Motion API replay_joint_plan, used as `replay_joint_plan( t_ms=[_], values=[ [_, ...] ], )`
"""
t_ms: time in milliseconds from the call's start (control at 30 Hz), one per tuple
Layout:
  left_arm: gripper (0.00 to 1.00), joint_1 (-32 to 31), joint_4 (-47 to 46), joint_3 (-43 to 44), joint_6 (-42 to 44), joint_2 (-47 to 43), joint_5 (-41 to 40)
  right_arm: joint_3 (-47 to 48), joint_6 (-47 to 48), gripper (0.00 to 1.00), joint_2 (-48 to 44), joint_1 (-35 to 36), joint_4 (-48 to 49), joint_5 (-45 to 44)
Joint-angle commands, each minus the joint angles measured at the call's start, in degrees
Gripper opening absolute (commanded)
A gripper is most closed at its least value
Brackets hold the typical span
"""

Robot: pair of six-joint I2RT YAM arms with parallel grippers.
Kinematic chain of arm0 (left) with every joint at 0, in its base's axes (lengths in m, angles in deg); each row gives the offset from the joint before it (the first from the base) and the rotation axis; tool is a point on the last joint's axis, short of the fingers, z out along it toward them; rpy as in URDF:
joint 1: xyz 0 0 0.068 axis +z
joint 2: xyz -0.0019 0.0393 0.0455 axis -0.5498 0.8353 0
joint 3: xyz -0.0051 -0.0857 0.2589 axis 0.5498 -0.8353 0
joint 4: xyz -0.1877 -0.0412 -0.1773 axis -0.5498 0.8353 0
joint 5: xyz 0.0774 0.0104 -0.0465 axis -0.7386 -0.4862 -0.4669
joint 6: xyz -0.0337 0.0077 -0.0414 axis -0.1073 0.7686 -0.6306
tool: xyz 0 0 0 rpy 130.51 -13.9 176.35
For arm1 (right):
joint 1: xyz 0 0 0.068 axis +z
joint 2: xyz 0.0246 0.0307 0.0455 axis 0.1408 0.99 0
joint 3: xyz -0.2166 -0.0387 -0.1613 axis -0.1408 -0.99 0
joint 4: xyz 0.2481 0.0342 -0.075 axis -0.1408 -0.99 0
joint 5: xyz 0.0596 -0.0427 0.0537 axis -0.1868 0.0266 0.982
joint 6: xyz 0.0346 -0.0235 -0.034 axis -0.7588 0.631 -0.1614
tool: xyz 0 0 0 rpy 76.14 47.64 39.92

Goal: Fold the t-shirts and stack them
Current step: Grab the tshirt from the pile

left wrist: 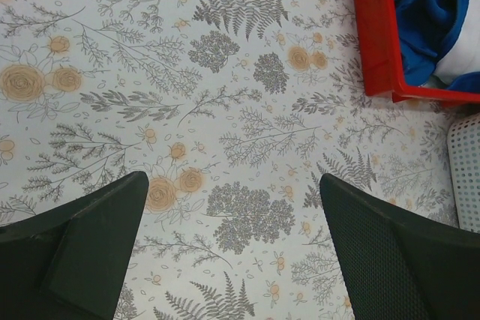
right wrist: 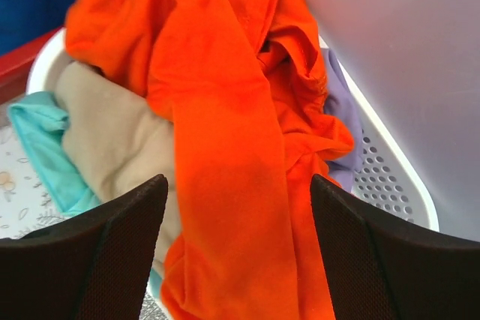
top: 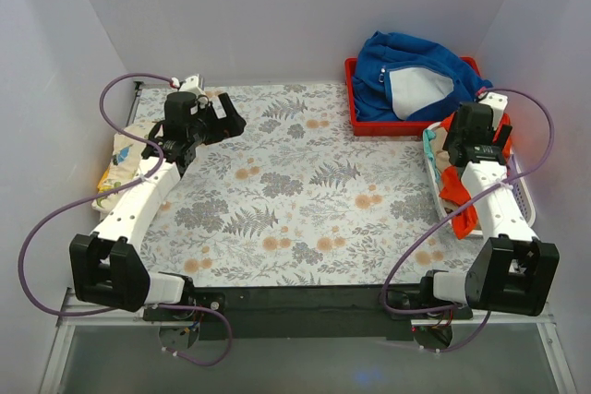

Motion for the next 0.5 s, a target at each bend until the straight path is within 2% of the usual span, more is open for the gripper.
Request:
replay_joint_plan(
  t_ms=[0, 33, 200, 267, 300, 333, 400, 433, 467],
  values=[
    [0.98, -0.05, 0.21, 0.53, 0.02, 0.91, 2.52, -1.06, -0.60, 0.81, 1.87, -1.92, 0.51, -1.76],
    [0.98, -0.05, 0.21, 0.62, 0.01, 1.09, 2.87, -1.24, -0.69, 0.78, 2.22, -2.62, 0.51, -0.88],
    [0.98, -0.05, 1.00, 0.88, -0.07, 2.32, 3.32, -0.98, -1.74, 0.77, 4.77, -4.20, 0.69, 0.97],
    [0.98, -0.05, 1.27, 0.97, -0.25, 2.50, 3.05, -1.24, -2.00, 0.67, 4.86, -4.65, 0.51, 1.76],
    [0.97, -0.05, 1.18, 0.88, -0.34, 2.41, 2.79, -1.24, -1.92, 0.59, 4.60, -4.73, 0.60, 2.20],
    [0.98, -0.05, 1.18, 0.97, -0.34, 2.24, 2.70, -1.15, -1.92, 0.40, 4.42, -4.73, 0.86, 2.55],
    [0.97, -0.05, 1.09, 0.97, -0.16, 2.24, 2.18, -0.71, -1.13, 0.22, 3.63, -4.65, 1.39, 4.22],
    [0.97, -0.05, 1.18, 0.97, -0.16, 2.24, 2.00, -0.62, -0.95, 0.02, 3.11, -4.73, 1.48, 5.53],
    [0.97, -0.05, 1.18, 0.97, -0.25, 2.32, 1.91, -0.54, -0.43, 0.01, 1.97, -4.73, 1.82, 6.85]
  ],
)
